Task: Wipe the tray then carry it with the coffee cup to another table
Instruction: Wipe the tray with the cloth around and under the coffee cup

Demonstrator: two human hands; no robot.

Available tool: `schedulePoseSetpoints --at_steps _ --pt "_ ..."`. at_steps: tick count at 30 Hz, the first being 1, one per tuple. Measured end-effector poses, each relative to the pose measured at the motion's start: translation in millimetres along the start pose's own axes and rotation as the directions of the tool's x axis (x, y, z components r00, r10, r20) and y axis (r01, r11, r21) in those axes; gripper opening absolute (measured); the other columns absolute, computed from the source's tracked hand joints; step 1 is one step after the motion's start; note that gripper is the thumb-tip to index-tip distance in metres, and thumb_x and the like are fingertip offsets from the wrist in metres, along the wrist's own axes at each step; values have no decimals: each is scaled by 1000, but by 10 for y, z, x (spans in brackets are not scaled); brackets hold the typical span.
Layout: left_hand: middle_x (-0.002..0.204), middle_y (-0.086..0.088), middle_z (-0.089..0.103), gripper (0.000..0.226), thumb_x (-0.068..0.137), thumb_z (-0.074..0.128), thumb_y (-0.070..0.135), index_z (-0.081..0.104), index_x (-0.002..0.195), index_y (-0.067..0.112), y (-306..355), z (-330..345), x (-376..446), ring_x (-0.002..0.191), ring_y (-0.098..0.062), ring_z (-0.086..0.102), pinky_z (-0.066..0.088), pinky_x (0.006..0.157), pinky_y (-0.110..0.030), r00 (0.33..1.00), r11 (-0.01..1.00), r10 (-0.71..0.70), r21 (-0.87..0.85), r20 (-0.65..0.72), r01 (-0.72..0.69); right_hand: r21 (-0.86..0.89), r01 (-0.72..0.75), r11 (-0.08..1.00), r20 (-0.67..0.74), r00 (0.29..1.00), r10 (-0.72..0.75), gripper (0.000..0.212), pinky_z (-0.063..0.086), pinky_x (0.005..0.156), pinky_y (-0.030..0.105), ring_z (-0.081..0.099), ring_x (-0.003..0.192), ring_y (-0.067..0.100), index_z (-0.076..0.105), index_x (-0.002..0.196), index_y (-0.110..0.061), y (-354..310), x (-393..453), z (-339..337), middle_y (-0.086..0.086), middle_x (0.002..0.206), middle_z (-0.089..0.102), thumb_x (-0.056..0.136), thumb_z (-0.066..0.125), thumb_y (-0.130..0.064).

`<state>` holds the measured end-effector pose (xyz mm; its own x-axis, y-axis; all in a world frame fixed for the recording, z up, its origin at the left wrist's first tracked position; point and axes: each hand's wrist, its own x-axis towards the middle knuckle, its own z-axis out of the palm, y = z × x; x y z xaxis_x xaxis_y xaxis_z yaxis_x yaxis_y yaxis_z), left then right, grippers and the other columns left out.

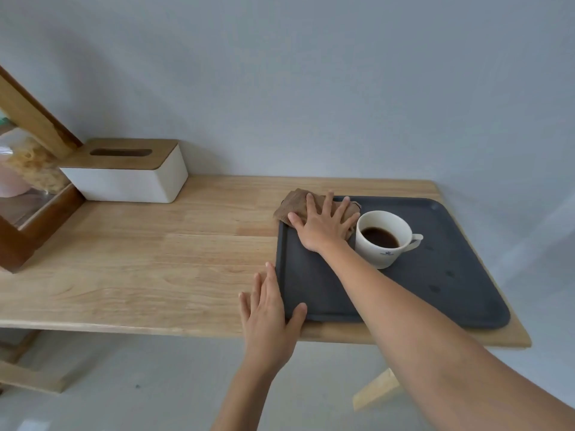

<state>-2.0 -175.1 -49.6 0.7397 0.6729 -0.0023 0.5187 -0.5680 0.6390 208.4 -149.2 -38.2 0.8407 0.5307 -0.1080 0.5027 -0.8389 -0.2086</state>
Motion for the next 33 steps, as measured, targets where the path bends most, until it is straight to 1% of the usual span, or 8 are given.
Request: schedulePoseSetpoints --at_steps 4,7,10,12,14,18,26,33 --pt "163 3 -4 76 96 27 48 -15 150 15 -54 5 40 147 -14 -18 -15 116 -42 997 992 39 114 63 -46 -21 -7 1000 -51 999 6 69 -6 112 66 -8 145 48 3 152 -34 -7 23 61 21 160 -5 91 12 -66" --pt "162 0 -14 84 82 -5 64 -23 147 15 -88 33 39 146 -16 -22 -14 116 -44 993 970 67 227 100 -88 -3 29 1000 -47 998 -29 60 -3 115 61 -3 147 43 8 152 -32 41 -33 79 21 161 0 97 16 -54" --pt "160 -4 -21 88 70 -25 68 -33 138 13 -101 47 24 144 -18 -27 -14 116 -45 989 953 77 281 125 -110 9 124 992 -45 991 -123 55 -1 117 59 -1 147 40 11 151 -31 73 -255 107 19 161 2 99 18 -47" --pt "160 -5 -21 91 69 -22 71 -32 138 12 -87 41 9 144 -18 -26 -14 116 -44 990 955 77 276 119 -107 23 187 982 -38 982 -186 54 -2 117 57 -3 148 38 11 152 -31 99 -482 132 18 161 2 100 19 -45" --pt "158 -2 -22 103 70 -6 81 -27 143 11 -70 29 -15 145 -16 -24 -16 115 -41 992 964 67 250 107 -92 28 237 971 -30 971 -236 54 -2 117 57 -4 148 36 10 152 -31 127 -684 143 17 161 1 100 19 -45" --pt "159 -2 -23 114 69 13 86 -23 147 12 -42 0 -34 145 -14 -25 -15 116 -41 990 961 48 263 130 -81 27 240 970 -12 971 -240 55 -4 116 58 -6 148 37 8 152 -34 124 -728 125 16 162 0 100 20 -47" --pt "160 -2 -22 112 73 17 85 -22 148 11 -38 -21 -1 145 -14 -25 -16 116 -42 988 955 42 284 148 -83 19 131 991 -9 991 -131 54 -4 116 61 -7 148 38 9 151 -33 25 -123 62 13 162 -2 100 17 -45" --pt "161 -5 -15 120 65 8 91 -19 149 10 -107 54 9 147 -16 -19 -11 117 -43 992 947 66 306 103 -95 75 350 934 -17 937 -349 51 1 119 53 1 149 28 16 151 -33 232 -863 99 8 163 7 101 23 -41"
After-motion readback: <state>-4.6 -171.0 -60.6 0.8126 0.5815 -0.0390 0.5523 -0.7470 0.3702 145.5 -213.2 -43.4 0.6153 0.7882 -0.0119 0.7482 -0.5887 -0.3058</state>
